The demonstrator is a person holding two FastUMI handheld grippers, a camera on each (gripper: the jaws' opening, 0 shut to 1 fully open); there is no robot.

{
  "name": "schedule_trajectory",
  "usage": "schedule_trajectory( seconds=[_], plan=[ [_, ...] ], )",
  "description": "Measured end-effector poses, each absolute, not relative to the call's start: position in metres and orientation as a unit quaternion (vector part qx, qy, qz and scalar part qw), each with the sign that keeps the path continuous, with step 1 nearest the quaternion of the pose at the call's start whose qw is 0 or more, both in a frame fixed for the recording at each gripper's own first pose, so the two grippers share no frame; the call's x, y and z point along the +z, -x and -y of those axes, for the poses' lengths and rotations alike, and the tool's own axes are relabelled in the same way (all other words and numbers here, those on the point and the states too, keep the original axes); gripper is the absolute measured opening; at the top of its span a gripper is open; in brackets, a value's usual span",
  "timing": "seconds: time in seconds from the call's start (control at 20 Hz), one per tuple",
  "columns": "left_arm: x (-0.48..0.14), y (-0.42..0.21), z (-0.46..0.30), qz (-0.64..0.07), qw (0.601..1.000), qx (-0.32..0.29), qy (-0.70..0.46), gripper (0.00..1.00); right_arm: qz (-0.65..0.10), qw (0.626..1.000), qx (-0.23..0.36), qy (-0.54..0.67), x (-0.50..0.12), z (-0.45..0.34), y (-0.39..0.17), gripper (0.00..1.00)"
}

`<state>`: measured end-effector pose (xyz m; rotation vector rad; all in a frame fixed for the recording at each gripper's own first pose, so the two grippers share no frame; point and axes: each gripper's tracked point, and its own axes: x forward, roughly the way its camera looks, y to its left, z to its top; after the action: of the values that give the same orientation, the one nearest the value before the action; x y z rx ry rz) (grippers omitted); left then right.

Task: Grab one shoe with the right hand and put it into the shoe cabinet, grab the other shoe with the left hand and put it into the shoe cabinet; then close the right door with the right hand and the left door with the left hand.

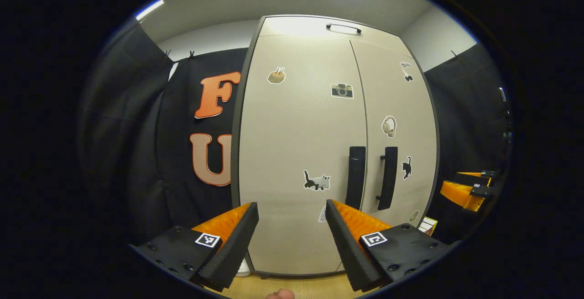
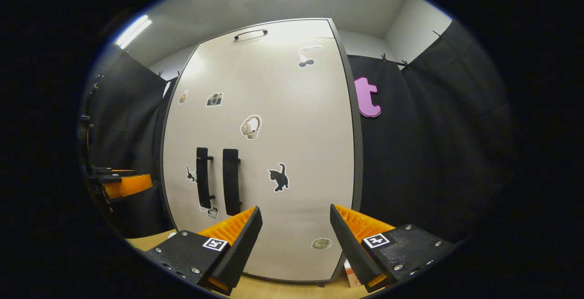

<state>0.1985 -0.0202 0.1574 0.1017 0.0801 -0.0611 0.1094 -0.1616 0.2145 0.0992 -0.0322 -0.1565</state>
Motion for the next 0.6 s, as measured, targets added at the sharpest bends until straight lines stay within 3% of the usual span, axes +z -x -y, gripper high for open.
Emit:
schedule_trajectory(
  seconds=[0.6],
  plan=[
    [0.161,-0.189,0.014,-0.040,0.997,-0.036,-0.051,0.99,0.018,0.997,-0.065,-0.035,0.222,0.140,-0.106,0.92]
  ],
)
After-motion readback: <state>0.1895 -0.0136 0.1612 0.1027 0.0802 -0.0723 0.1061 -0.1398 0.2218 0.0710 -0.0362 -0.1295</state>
